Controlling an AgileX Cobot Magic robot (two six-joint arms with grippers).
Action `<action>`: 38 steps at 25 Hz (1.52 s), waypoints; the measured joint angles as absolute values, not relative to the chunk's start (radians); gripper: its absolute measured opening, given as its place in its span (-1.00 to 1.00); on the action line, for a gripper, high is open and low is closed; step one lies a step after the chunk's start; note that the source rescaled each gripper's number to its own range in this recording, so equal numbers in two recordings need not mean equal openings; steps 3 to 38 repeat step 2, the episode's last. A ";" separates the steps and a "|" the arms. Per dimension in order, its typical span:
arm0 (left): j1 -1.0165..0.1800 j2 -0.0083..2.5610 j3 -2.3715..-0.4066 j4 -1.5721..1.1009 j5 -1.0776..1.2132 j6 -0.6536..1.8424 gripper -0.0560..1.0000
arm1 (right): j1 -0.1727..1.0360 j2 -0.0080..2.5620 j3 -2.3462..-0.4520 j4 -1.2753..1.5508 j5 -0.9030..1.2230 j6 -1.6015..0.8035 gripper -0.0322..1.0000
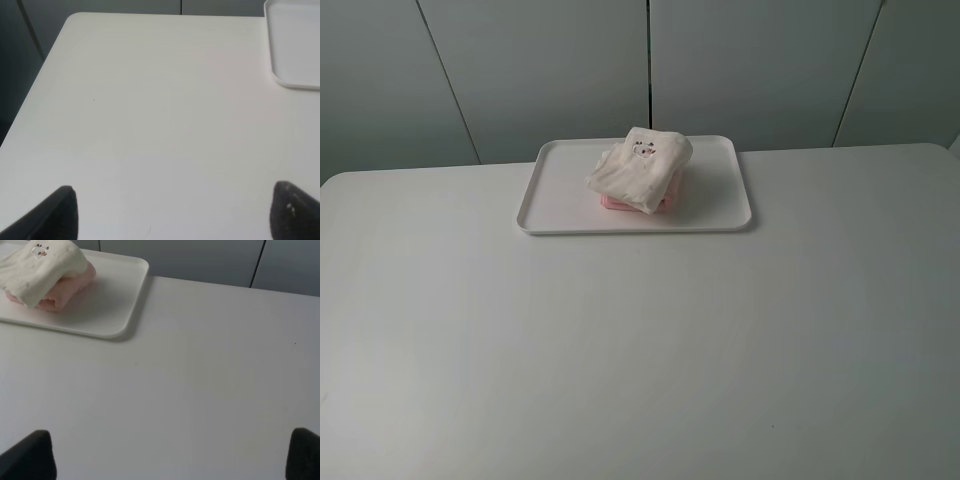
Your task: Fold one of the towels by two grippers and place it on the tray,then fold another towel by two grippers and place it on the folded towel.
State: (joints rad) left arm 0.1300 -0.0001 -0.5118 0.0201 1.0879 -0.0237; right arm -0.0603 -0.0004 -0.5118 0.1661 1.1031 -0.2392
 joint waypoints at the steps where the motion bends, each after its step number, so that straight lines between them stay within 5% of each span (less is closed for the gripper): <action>1: 0.130 0.000 -0.512 0.020 1.088 -0.024 0.98 | -0.060 0.000 -0.512 0.166 1.103 -0.239 1.00; 38: 0.130 0.000 -0.512 0.020 1.088 -0.024 0.98 | -0.060 0.000 -0.512 0.166 1.103 -0.239 1.00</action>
